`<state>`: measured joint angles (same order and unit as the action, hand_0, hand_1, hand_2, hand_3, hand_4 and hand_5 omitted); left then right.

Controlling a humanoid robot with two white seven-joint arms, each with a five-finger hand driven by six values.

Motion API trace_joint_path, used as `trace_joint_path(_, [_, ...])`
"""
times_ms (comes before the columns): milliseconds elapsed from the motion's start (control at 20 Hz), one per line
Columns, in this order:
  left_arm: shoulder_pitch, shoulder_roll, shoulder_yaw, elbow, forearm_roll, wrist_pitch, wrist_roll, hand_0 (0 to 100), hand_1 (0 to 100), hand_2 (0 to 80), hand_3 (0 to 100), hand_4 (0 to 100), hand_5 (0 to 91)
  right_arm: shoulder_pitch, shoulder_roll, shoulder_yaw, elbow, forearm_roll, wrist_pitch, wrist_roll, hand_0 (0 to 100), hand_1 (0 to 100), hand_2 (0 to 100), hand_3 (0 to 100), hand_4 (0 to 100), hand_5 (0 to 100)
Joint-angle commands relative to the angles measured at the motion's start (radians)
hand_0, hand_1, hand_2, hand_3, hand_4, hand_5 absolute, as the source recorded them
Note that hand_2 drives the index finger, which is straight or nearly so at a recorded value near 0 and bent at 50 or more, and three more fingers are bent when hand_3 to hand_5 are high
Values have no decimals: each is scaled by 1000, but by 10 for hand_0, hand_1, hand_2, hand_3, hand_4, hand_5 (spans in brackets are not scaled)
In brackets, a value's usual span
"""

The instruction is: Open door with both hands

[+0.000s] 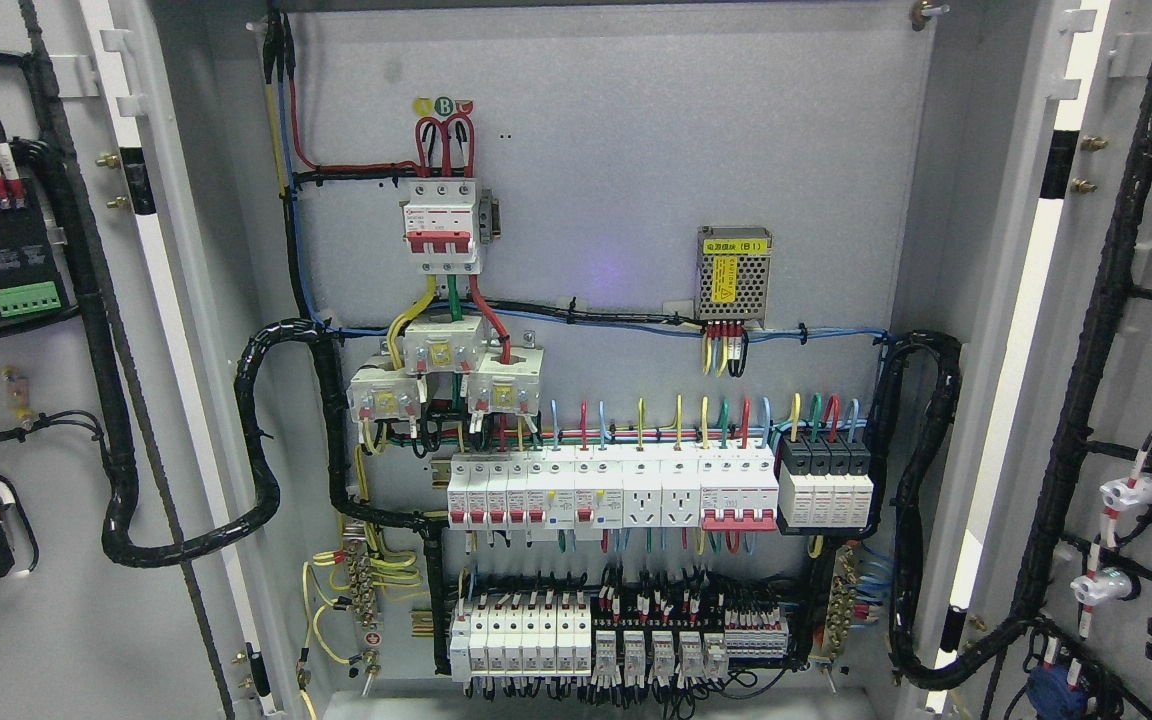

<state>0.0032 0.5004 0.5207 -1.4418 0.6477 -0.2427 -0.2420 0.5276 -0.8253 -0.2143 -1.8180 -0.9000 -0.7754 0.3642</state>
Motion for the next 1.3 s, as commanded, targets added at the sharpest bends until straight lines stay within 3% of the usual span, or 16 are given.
trace_joint_path(0, [0, 27, 2, 41, 6, -3, 4, 0, 0, 0, 0, 33, 0, -6, -8, -14, 14, 0, 1, -1, 0, 0, 0, 0, 0, 0])
trace_joint_path(501, [21, 17, -33, -55, 9, -7, 6, 0, 0, 0, 0, 34, 0, -18, -5, -13, 23, 0, -68, -1, 0, 0, 0, 0, 0, 0])
trace_joint_path(751, [93, 7, -42, -167, 38, -13, 6, 0, 0, 0, 0, 33, 0, -20, 5, -14, 31, 0, -96, -1, 0, 0, 0, 0, 0, 0])
trace_joint_path(1252, [132, 1, -174, -267, 40, -18, 6, 0, 0, 0, 0, 33, 0, -11, 11, 30, -26, 0, -128, -1, 0, 0, 0, 0, 0, 0])
